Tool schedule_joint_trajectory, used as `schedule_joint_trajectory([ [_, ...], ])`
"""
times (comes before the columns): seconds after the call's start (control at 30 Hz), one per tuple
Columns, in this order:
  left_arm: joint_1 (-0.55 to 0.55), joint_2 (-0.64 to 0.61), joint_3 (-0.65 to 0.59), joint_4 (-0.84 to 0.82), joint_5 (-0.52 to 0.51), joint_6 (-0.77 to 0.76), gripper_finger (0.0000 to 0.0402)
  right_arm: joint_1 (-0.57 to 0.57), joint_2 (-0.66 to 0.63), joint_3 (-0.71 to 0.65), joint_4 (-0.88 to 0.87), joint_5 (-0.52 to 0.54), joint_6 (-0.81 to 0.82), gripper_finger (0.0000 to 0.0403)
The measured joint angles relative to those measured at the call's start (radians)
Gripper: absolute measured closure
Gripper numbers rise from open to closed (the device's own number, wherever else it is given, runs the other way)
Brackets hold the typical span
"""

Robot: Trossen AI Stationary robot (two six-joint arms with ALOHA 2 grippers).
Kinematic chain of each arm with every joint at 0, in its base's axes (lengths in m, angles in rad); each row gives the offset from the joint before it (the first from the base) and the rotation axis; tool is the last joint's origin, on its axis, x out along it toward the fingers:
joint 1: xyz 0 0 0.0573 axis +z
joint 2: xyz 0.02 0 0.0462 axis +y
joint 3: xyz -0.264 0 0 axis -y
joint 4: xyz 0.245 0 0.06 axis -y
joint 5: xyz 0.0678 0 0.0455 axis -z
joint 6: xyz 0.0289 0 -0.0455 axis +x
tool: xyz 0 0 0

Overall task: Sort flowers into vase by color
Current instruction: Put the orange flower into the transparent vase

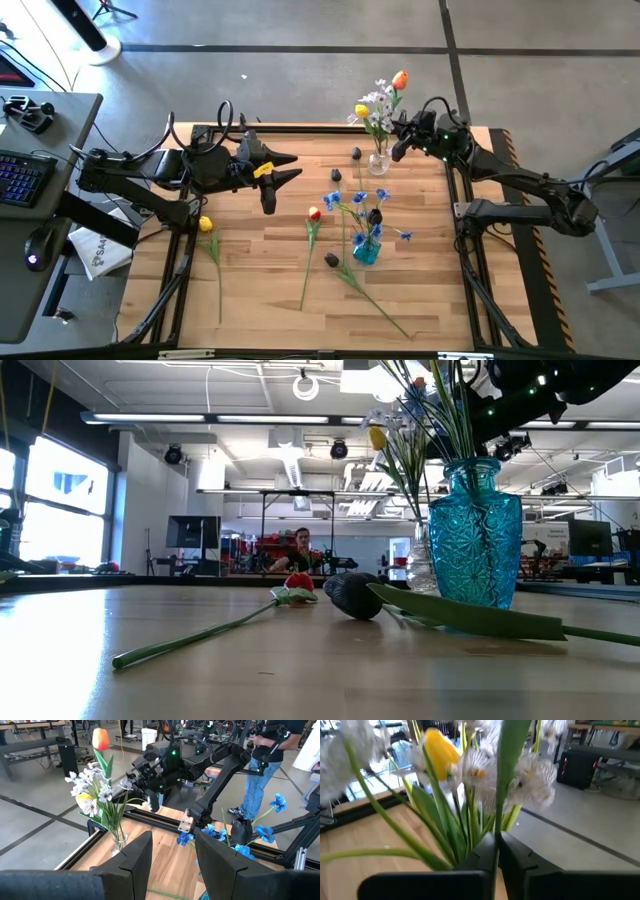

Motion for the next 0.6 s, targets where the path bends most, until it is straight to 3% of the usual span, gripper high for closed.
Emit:
schedule_joint_trajectory([
  [0.37, 0.0, 0.0, 0.0, 0.0, 0.0, 0.0, 0.0261, 0.023, -0.006, 0.0, -0.056, -0.001, -0.015, 0.0306],
  [0.6, 0.0, 0.0, 0.0, 0.0, 0.0, -0.001, 0.0261, 0.023, -0.068, 0.062, -0.338, -0.06, -0.049, 0.0247],
])
